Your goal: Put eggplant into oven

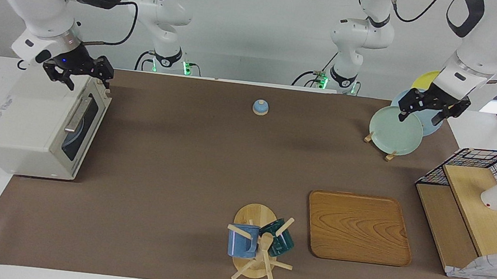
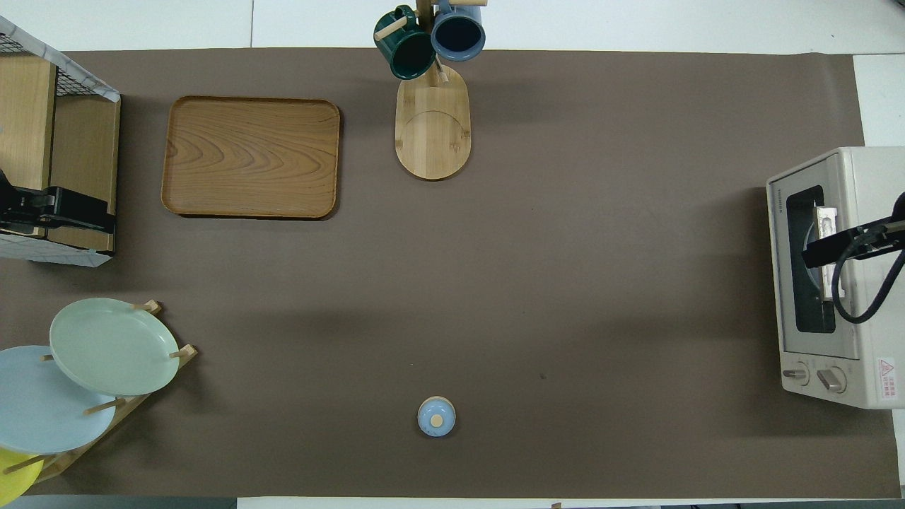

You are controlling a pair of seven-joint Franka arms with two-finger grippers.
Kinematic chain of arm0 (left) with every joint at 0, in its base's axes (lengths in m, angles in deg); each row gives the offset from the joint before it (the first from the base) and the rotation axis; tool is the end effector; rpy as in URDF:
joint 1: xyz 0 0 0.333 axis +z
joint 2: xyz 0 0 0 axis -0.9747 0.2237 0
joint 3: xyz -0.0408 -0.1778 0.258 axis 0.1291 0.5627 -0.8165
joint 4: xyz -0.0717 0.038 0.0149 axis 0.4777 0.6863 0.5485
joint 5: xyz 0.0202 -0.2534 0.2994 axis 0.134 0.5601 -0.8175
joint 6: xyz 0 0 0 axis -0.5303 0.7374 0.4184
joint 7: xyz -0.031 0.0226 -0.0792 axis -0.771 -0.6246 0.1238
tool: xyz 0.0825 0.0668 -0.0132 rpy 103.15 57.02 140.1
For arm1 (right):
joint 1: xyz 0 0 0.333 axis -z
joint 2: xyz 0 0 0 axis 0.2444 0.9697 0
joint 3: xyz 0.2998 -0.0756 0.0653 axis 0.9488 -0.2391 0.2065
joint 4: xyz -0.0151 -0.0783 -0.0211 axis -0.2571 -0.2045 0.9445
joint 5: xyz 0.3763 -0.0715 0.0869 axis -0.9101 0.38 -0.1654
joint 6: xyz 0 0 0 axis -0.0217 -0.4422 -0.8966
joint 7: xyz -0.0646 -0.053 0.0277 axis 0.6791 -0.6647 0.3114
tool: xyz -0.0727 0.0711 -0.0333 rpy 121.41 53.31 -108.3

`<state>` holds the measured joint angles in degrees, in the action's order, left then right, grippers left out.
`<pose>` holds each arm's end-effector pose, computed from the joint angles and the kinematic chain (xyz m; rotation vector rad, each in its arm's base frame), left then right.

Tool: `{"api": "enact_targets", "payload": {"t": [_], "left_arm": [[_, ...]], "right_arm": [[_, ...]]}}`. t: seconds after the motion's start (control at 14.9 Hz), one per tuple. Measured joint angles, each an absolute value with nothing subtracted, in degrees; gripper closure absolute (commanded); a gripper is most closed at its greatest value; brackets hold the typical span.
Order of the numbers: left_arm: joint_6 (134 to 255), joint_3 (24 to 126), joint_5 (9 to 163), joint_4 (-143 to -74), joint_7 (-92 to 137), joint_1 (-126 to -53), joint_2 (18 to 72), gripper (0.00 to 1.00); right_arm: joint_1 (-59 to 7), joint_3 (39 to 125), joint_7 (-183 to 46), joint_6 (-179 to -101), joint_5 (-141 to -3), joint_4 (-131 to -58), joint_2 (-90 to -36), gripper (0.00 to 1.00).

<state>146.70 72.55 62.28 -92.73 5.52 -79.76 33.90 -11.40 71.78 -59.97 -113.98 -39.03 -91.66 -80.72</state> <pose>0.5456 -0.0347 0.6131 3.1195 -0.1423 -0.0364 0.5316 -0.0591 0.5663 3.1065 0.3069 -0.1858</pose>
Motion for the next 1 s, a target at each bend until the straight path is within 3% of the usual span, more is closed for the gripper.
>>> {"api": "enact_targets", "payload": {"t": [1.0], "left_arm": [[146.70,72.55,62.28,-92.73,5.52,-79.76,33.90,0.00]], "right_arm": [[-11.06,71.62,-61.53,-113.21,-38.94,-90.54,-80.41,0.00]]}}
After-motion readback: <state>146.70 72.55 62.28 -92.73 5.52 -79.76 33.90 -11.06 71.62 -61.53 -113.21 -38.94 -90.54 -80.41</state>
